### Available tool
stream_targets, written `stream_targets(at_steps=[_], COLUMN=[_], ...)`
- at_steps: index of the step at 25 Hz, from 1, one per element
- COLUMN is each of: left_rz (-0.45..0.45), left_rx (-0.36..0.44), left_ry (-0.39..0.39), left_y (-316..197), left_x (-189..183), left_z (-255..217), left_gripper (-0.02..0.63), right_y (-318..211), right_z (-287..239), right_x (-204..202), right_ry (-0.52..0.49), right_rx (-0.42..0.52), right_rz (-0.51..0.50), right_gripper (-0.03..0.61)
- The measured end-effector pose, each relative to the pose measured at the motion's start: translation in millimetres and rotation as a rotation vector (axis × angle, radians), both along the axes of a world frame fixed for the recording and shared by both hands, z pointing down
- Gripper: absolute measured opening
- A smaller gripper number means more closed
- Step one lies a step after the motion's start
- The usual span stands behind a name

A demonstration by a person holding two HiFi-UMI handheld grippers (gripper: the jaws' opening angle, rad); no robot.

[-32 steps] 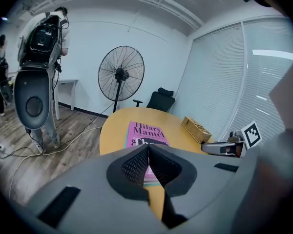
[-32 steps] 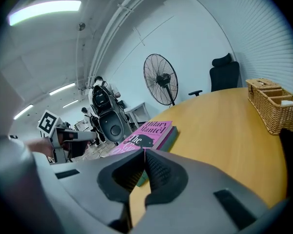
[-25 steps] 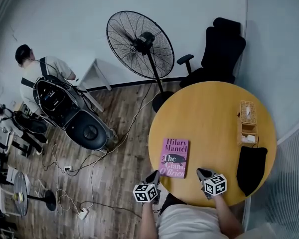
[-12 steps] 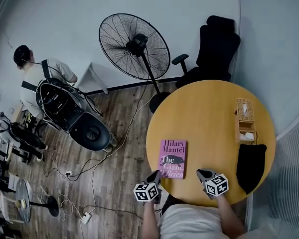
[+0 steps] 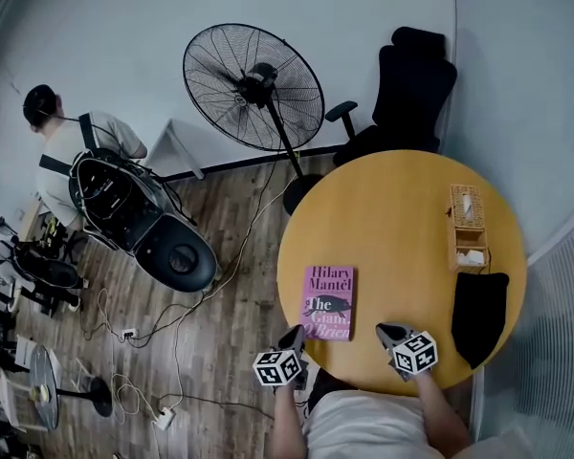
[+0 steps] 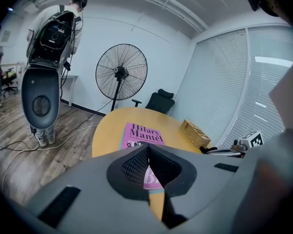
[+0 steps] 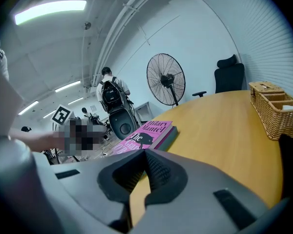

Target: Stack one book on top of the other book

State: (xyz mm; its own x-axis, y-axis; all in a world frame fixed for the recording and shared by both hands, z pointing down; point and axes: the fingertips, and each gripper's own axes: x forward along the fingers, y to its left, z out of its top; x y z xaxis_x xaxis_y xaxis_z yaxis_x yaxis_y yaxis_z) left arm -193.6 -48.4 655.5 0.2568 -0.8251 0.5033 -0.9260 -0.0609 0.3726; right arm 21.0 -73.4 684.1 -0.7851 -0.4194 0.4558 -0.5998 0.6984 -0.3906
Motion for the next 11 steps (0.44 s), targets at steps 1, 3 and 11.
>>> stream_targets(at_steps=[1, 3, 11], left_rz=[0.003, 0.011, -0.033], left_rx=[0.0, 0.001, -0.005], left_ry=[-0.002, -0.012, -0.005], left_y=[0, 1, 16], left_x=[1, 1, -10], left_z=[0, -3, -1], left_gripper=[0.028, 0.028, 0.028], right_y=[-1, -2, 13], right_z=[0, -4, 1], right_x=[2, 3, 7], right_ry=[-0.002, -0.008, -0.005], right_rx=[0.0, 0.0, -0.003], right_rz=[0.005, 0.019, -0.007], right_gripper=[0.021, 0.021, 0.021])
